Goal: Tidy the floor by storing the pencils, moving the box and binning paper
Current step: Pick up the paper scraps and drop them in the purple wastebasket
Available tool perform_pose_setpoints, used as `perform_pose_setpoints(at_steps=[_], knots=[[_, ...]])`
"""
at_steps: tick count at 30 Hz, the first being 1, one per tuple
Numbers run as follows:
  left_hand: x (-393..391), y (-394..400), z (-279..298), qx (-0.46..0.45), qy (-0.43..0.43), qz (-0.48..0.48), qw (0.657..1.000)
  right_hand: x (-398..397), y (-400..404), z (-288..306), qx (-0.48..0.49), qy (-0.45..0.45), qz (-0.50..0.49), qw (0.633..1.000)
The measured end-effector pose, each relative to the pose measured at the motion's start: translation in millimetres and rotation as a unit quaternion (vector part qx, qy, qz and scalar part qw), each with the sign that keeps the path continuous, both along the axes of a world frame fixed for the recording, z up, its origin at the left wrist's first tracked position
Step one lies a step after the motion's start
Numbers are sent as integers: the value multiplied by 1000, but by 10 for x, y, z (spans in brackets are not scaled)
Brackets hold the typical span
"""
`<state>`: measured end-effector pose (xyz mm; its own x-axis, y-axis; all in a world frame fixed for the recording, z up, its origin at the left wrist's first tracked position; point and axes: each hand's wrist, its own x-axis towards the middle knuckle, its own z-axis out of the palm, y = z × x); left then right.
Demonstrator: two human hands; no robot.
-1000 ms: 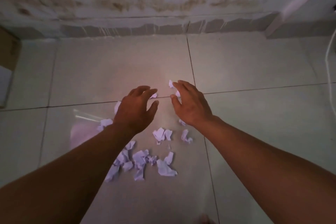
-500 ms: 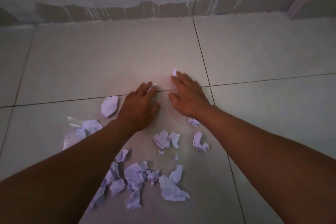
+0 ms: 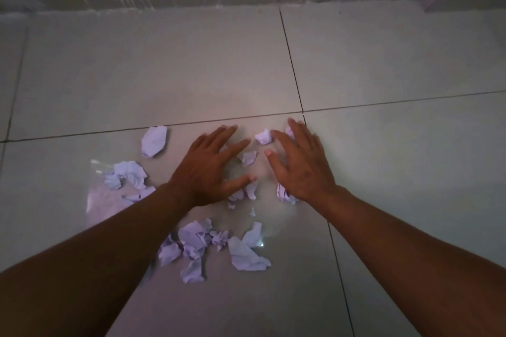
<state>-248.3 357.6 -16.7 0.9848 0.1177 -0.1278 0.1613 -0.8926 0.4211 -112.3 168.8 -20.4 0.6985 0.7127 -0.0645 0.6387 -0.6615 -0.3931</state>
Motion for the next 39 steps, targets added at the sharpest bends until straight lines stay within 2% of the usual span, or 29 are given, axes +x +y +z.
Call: perform_pose_setpoints(at_steps=[2, 6, 10, 13, 15, 18, 21, 25, 28, 32, 36, 39], knots=[[-54, -60, -50, 9, 22, -37, 999, -65, -37, -19, 17, 14, 27, 999], [-255, -147, -83, 38, -37, -57, 997, -303, -188, -2, 102, 8, 120, 987], [-403, -104, -32, 61, -30, -33, 997, -500, -301, -102, 27, -18, 86, 996], [-479, -71, -47, 64, -13, -51, 997, -625, -189, -168, 22, -8, 84, 996], [-507, -78, -50, 60, -28, -54, 996, -712, -58, -152, 69, 14, 103, 992], [-591, -60, 25, 41, -74, -3, 996, -787, 106, -113, 143, 15, 149, 978], [-791, -2, 96, 40, -70, 35, 996, -725, 232, -96, 90, -14, 88, 992], [-1030, 140, 66, 95, -22, 119, 988, -668, 361, -92, 9, 8, 39, 999], [-1097, 238, 6, 109, 32, 205, 972, -708, 370, -68, 30, 17, 104, 994], [-1117, 253, -35, 62, 78, 251, 963, -905, 246, -17, 93, 18, 250, 964], [-1153, 137, 42, 44, 12, 235, 971, -982, 41, -12, 59, -28, 369, 927], [-1180, 65, 91, 49, -5, 233, 971, -977, 35, -75, 26, -66, 388, 919]])
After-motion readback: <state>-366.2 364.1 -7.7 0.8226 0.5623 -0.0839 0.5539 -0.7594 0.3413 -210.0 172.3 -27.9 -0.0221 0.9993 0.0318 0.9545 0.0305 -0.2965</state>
